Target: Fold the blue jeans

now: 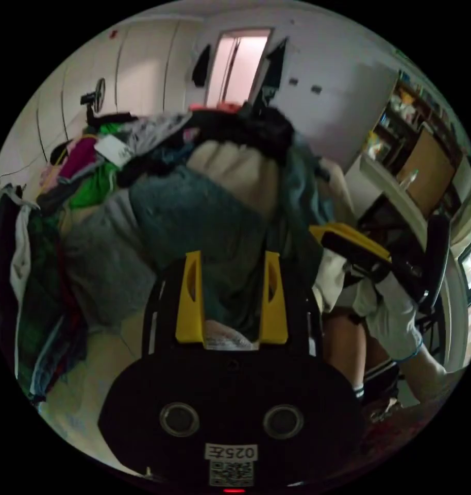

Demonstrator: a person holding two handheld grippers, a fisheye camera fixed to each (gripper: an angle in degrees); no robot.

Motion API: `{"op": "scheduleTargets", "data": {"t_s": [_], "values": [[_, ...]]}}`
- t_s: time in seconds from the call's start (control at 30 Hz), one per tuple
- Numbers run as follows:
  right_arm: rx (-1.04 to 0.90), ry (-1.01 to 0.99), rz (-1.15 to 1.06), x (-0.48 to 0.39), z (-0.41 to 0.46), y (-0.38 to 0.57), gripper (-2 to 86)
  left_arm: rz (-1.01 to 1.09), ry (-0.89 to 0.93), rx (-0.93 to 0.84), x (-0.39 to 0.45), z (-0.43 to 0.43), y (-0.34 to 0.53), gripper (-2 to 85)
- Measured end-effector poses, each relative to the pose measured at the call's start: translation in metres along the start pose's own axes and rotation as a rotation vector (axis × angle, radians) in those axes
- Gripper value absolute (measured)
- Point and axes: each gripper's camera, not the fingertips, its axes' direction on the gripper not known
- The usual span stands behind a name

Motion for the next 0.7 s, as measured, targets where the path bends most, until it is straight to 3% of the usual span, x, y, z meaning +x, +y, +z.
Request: {"op": "scheduleTargets", "data": {"t_s": [0.03, 0.13, 0.2, 0.3, 0.37, 0.47, 0.6, 0.7], "values": [[-0.054, -0.016, 0.015, 0.008, 0.015, 0.001, 14.7, 0.013, 0.010, -0.105, -0.004, 0.023, 0.006, 12.5], [-0.106, 0.102, -0.020, 0.019, 0.029, -0.003, 4.5, -0.054, -0.065, -0.098, -0.022, 0.033, 0.016, 8.2], [-0.150, 0.035, 0.021, 0.034, 0.026, -0.010, 1.2, -0.084, -0.032, -0.102, -0.034, 0.030, 0.019, 2.8], [-0.195, -0.301, 0.134, 0.075, 0.006, -0.018, -0.2, -0.169, 0.109, -0.043, -0.073, 0.015, 0.045, -0.4], [-0.143, -0.706, 0.286, 0.114, -0.018, -0.006, -0.7, -0.305, 0.454, 0.031, -0.122, 0.004, 0.086, -0.8], [-0.079, -1.061, 0.355, 0.132, -0.048, 0.012, -0.8, -0.380, 0.861, 0.131, -0.153, -0.004, 0.150, -1.0], [-0.079, -1.310, 0.210, 0.106, -0.093, 0.018, -0.8, -0.303, 0.929, 0.273, -0.135, -0.041, 0.217, -1.2], [-0.029, -1.638, 0.105, 0.090, -0.141, 0.021, -0.8, -0.391, 1.042, 0.517, -0.145, -0.078, 0.260, -1.1]]}}
